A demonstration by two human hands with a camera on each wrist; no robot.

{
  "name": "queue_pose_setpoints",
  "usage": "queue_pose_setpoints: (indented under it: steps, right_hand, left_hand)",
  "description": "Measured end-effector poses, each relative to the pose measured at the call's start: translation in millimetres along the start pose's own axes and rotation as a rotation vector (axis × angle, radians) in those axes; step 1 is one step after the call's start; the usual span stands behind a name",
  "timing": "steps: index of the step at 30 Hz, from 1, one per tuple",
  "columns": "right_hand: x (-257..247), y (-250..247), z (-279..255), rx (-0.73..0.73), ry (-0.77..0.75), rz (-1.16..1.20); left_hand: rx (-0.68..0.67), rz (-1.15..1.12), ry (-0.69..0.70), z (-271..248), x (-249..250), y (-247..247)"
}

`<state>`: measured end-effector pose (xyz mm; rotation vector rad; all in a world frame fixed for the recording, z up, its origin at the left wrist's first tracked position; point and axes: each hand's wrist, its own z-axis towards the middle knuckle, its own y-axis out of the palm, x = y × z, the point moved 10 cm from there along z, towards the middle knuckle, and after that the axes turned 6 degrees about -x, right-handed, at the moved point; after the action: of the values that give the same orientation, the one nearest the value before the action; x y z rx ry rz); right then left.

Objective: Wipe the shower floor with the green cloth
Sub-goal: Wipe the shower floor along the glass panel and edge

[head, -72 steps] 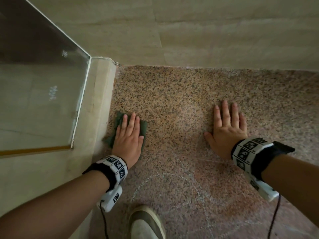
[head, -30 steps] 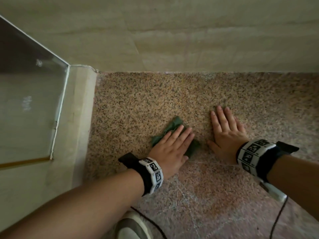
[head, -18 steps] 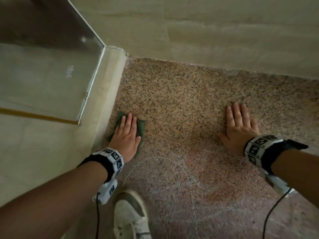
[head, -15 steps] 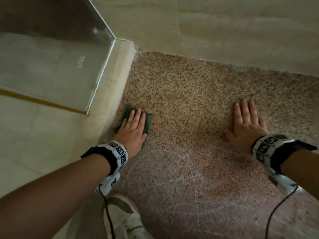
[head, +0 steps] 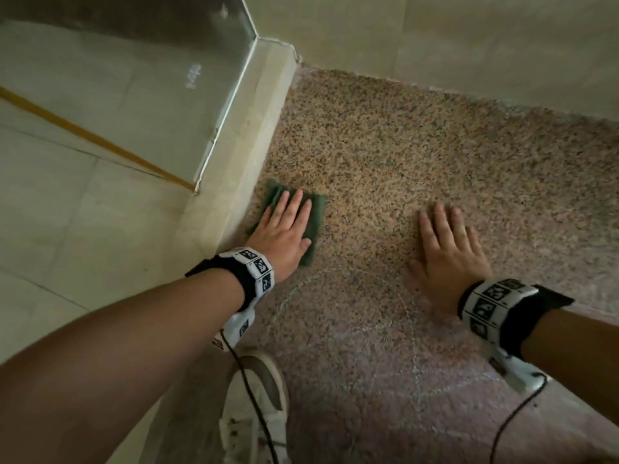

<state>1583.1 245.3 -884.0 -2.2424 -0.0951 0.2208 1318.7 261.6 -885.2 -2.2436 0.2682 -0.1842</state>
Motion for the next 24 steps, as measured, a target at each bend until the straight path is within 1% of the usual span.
queue_pose_setpoints:
  steps: [2, 5, 6, 8, 11, 14, 17, 20, 22, 24]
  right_hand:
    - [2, 0, 1, -0.028, -0.01, -0.017]
    - [3, 1, 1, -0.048, -0.026, -0.05]
    - [3, 0, 0, -0.042, -0.02, -0.057]
    - [1, 0, 0, -0.013, 0.001, -0.056]
    - [-2, 1, 1, -0.019, 0.04, -0.043]
    - [-2, 5, 1, -0.028, 0.053, -0.052]
    - [-1, 9, 1, -0.042, 0.065, -0.055]
    - [-1, 11, 3, -0.046, 0.062, -0.05]
    - [-2, 11, 2, -0.062, 0.06, -0.056]
    - [-1, 9, 1, -0.049, 0.045, -0.046]
  left_hand:
    - [-0.016, -0.004, -0.04, -13, -9, 10]
    - [-0.097, -0.061, -0.166, -38, -28, 35]
    - [-0.123, -0.086, -0.212, -46, -33, 45]
    - [-0.135, -0.112, -0.258, -61, -40, 58]
    - [-0.147, -0.169, -0.247, -75, -39, 67]
    - [-0.158, -0.197, -0.219, -77, -36, 70]
    - [-0.125, -0.087, -0.147, -62, -30, 58]
    - [-0.043, 0.023, 0.035, -27, 0, 26]
    - [-0.05, 0.061, 0.154, -13, 27, 12]
    - [-0.066, 0.111, 0.252, -11, 55, 12]
